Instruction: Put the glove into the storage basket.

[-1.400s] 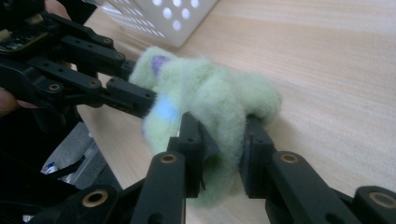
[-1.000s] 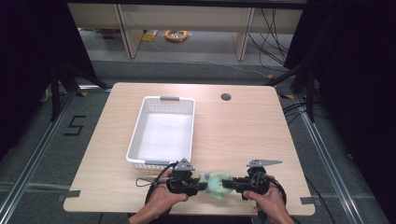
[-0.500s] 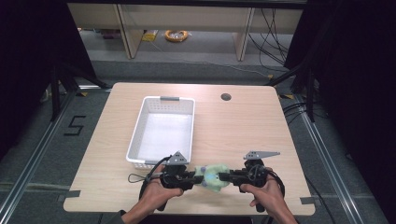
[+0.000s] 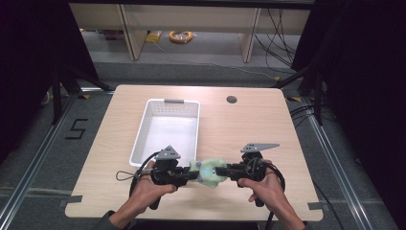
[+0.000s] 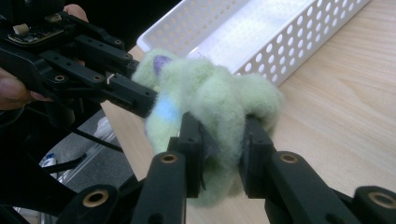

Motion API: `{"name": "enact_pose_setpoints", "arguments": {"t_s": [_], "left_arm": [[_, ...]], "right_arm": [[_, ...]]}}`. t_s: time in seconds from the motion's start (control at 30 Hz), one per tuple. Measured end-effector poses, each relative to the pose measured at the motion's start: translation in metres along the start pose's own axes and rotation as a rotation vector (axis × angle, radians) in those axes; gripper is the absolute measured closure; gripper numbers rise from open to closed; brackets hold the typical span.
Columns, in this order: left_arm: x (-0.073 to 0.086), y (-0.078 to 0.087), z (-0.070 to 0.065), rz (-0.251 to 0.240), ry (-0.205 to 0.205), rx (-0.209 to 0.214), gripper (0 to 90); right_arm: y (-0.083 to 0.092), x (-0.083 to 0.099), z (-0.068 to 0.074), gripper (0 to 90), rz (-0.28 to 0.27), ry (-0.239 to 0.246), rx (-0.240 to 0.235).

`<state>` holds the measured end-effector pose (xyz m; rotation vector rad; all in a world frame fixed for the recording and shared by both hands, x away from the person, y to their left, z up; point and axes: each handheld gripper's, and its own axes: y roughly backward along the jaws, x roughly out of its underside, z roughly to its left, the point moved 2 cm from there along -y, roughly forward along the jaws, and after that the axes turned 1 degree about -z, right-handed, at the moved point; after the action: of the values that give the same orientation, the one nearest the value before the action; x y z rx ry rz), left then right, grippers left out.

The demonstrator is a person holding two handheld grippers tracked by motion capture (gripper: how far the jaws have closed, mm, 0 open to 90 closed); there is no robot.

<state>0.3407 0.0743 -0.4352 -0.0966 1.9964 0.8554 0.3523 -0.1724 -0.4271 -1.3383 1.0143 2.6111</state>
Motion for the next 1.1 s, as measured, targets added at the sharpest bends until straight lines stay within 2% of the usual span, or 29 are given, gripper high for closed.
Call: {"name": "enact_pose_setpoints", "arguments": {"t_s": [0.03,0.07,0.1,0.13,0.23,0.37,0.4,0.43,0.53,0.63,0.67,0.77,0.87,0.93,0.97,1.07,1.1], "left_arm": [[0.000,0.000,0.000,0.000,0.000,0.000,73.7],[-0.002,0.003,0.002,0.002,0.001,0.001,73.7],[-0.002,0.003,0.002,0.002,0.001,0.001,73.7],[-0.004,0.005,0.004,0.002,0.006,0.005,73.7],[-0.006,0.009,0.007,0.006,0.006,-0.007,73.7],[-0.012,0.016,0.013,0.005,0.013,-0.012,73.7],[-0.015,0.021,0.016,-0.001,0.015,-0.023,73.7],[-0.015,0.021,0.016,-0.001,0.015,-0.023,73.7],[-0.017,0.025,0.023,0.002,0.014,-0.036,73.7],[-0.020,0.031,0.032,-0.005,0.035,-0.052,73.7],[-0.020,0.031,0.032,-0.005,0.035,-0.052,73.8],[-0.023,0.038,0.039,-0.003,0.048,-0.060,73.7],[-0.027,0.045,0.048,-0.001,0.056,-0.067,73.8],[-0.029,0.050,0.057,-0.005,0.071,-0.087,73.8],[-0.029,0.050,0.057,-0.005,0.071,-0.087,73.8],[-0.030,0.055,0.072,-0.001,0.108,-0.092,74.4],[-0.030,0.055,0.072,-0.001,0.108,-0.092,74.4]], "right_arm": [[0.000,0.000,0.000,74.7,0.000,0.000,0.000],[-0.002,-0.002,0.003,74.7,0.006,-0.048,-0.025],[-0.002,-0.002,0.003,74.7,0.006,-0.048,-0.025],[-0.004,-0.006,0.003,74.7,0.005,-0.030,-0.030],[-0.006,-0.012,0.003,74.7,0.015,-0.024,-0.015],[-0.013,-0.023,0.003,74.7,0.025,-0.024,-0.040],[-0.016,-0.029,0.004,74.7,0.029,-0.002,-0.020],[-0.018,-0.032,0.005,74.7,0.037,-0.010,-0.016],[-0.022,-0.038,0.006,74.7,0.041,0.005,-0.015],[-0.032,-0.050,0.009,74.7,0.058,0.013,-0.026],[-0.034,-0.054,0.008,74.7,0.059,0.038,-0.014],[-0.038,-0.060,0.010,74.7,0.069,0.036,-0.010],[-0.049,-0.075,0.013,74.7,0.084,0.040,-0.019],[-0.056,-0.082,0.013,74.7,0.088,0.049,-0.017],[-0.056,-0.082,0.013,74.7,0.088,0.049,-0.017],[-0.071,-0.092,0.014,74.7,0.107,0.047,-0.018],[-0.075,-0.093,0.014,74.7,0.112,0.036,-0.016]]}}
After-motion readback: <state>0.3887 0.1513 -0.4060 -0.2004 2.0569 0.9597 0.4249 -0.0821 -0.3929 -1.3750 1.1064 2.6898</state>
